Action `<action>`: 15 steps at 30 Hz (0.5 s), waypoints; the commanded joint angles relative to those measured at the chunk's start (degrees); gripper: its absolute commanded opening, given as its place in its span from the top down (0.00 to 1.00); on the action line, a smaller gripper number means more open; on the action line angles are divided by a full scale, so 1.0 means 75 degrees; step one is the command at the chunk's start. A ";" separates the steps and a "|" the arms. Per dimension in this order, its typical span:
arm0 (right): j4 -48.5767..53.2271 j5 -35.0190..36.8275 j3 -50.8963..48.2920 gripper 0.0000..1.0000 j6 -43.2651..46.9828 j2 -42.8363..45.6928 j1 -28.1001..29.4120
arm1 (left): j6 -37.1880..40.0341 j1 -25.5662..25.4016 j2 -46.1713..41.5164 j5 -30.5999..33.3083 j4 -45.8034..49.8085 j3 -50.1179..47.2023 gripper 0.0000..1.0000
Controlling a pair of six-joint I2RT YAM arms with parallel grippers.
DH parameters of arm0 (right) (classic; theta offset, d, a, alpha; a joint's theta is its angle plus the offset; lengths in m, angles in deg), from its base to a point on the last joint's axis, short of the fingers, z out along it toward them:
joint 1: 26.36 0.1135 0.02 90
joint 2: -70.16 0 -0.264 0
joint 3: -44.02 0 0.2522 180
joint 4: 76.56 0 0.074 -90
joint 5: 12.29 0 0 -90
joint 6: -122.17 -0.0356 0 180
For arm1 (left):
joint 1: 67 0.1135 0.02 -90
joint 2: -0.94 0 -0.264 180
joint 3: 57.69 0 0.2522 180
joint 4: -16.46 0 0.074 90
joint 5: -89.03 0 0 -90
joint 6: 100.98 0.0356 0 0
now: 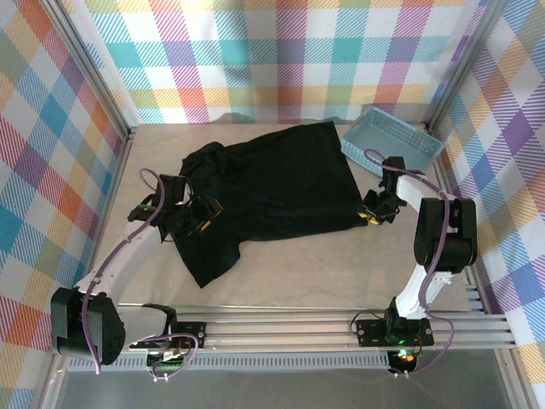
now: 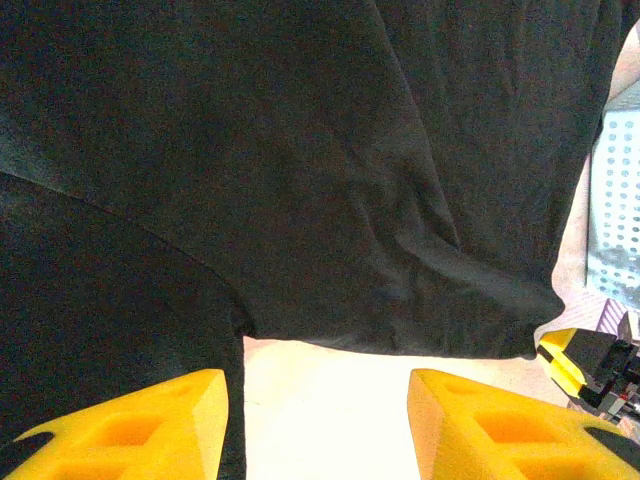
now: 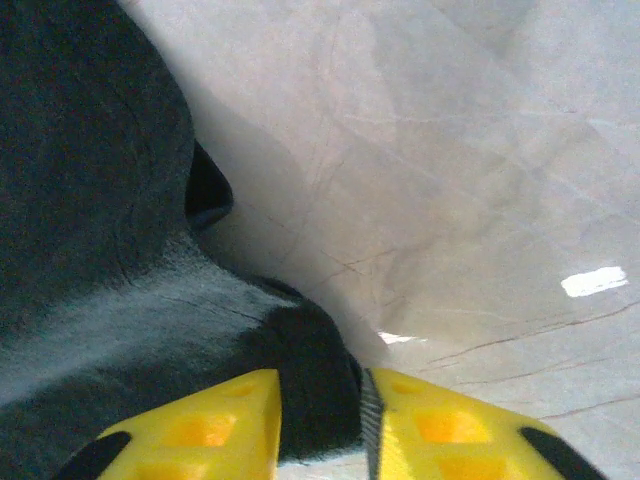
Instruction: Fold and stack the t-shirts
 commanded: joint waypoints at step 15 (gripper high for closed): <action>-0.0126 -0.0433 -0.0001 0.96 0.0388 0.0078 -0.0029 | 0.0018 -0.0118 -0.0317 -0.0111 -0.0057 -0.0124 0.49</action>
